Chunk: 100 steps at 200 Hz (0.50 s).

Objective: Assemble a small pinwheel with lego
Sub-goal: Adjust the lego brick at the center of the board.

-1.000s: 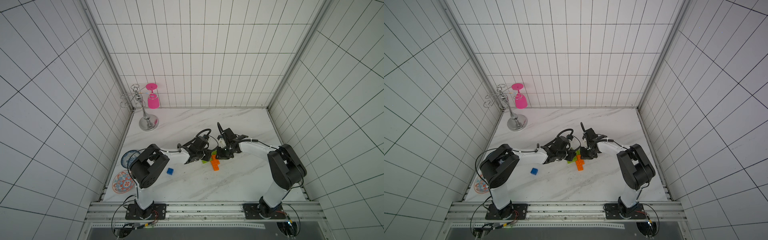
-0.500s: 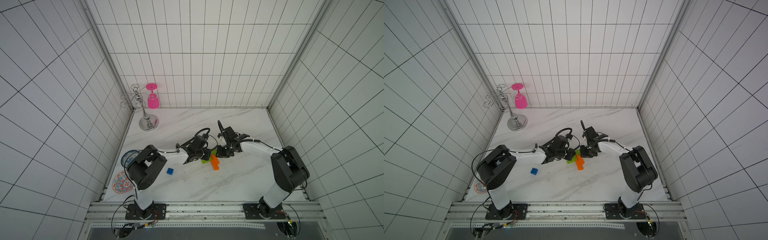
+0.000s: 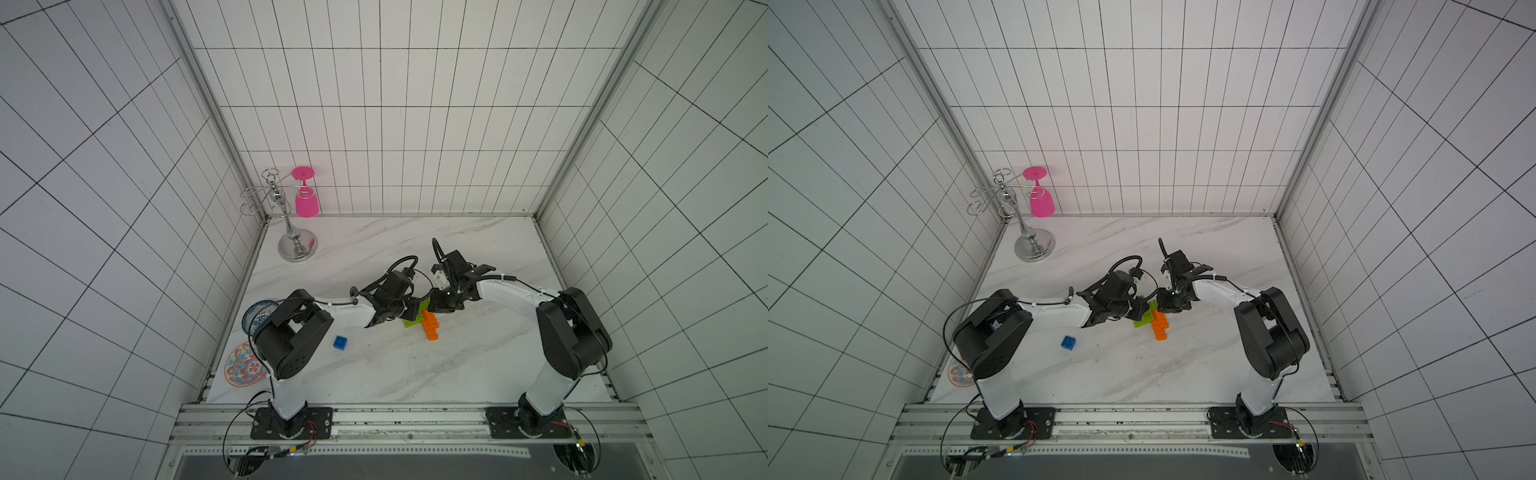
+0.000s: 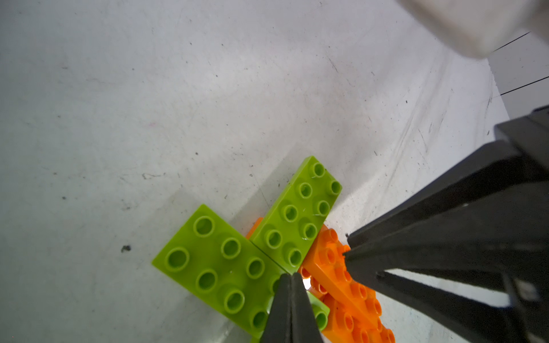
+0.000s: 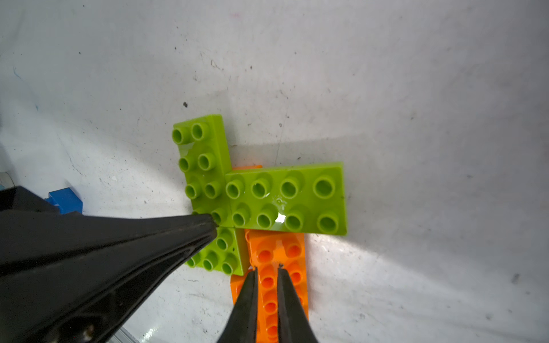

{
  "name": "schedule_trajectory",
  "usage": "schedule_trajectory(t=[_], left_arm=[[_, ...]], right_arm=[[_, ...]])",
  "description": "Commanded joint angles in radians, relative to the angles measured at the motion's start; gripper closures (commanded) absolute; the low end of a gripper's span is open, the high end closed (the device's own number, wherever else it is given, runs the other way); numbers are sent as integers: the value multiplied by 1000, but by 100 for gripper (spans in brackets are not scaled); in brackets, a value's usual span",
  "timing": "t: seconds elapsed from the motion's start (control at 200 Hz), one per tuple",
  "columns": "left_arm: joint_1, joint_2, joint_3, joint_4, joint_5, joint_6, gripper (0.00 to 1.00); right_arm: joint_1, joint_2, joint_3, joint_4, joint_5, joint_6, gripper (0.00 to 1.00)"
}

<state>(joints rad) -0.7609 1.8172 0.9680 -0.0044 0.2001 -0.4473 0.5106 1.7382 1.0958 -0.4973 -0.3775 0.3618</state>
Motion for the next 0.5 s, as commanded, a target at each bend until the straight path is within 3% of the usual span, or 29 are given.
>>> schedule_trajectory(t=[0.0, 0.495], left_arm=[[3, 14, 0, 12, 5, 17, 100], [-3, 54, 15, 4, 23, 20, 100]], right_arm=[[6, 24, 52, -16, -22, 2, 85], [9, 48, 50, -9, -68, 2, 87]])
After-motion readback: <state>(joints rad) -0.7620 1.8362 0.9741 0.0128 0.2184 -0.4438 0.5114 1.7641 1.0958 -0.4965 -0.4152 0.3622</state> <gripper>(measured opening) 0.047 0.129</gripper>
